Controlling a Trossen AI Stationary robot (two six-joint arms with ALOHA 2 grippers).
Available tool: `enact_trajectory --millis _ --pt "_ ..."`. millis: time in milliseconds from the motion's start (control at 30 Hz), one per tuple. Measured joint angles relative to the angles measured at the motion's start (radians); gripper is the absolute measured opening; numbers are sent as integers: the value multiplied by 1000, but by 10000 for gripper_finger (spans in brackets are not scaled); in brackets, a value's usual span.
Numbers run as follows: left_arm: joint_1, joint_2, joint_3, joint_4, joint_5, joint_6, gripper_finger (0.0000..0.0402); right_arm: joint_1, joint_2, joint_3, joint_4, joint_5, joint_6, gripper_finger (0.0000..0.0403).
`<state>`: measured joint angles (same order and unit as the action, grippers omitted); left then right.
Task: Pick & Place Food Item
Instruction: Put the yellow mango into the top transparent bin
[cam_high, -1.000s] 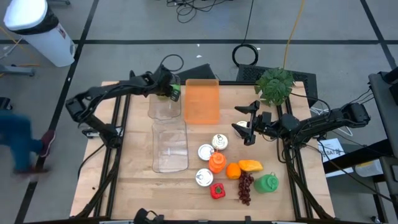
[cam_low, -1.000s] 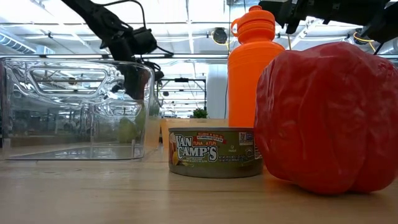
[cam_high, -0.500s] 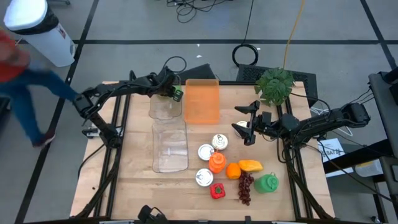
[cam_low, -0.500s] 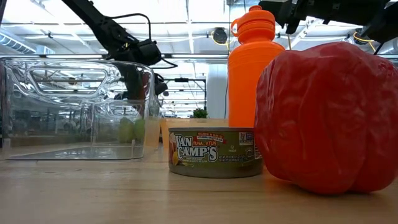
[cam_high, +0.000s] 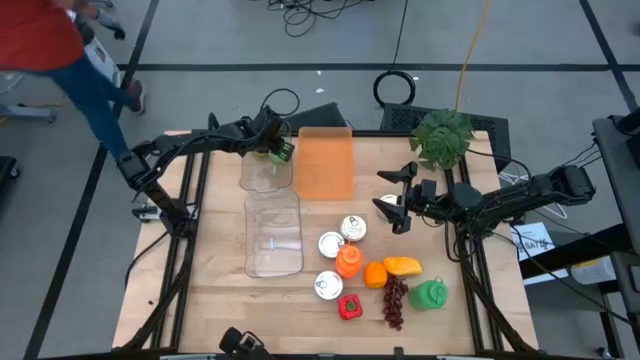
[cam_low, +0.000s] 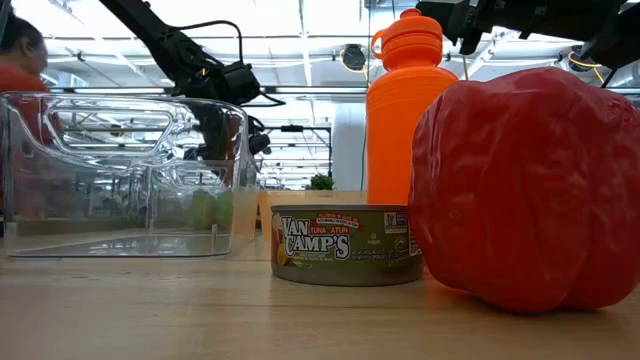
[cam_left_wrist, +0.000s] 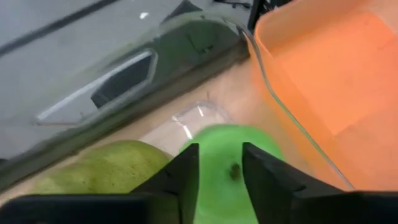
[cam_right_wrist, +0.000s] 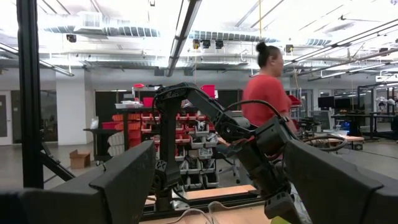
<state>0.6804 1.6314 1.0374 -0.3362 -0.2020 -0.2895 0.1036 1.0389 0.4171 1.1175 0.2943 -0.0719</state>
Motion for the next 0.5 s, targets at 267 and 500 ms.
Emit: enact_trajectory --millis 267,500 --pt "0 -78 0 24 -35 108 186 0 0 0 -20 -3 -14 336" --pt "-57 -274 -9 2 21 96 207 47 -18 31 -173 -9 7 336"
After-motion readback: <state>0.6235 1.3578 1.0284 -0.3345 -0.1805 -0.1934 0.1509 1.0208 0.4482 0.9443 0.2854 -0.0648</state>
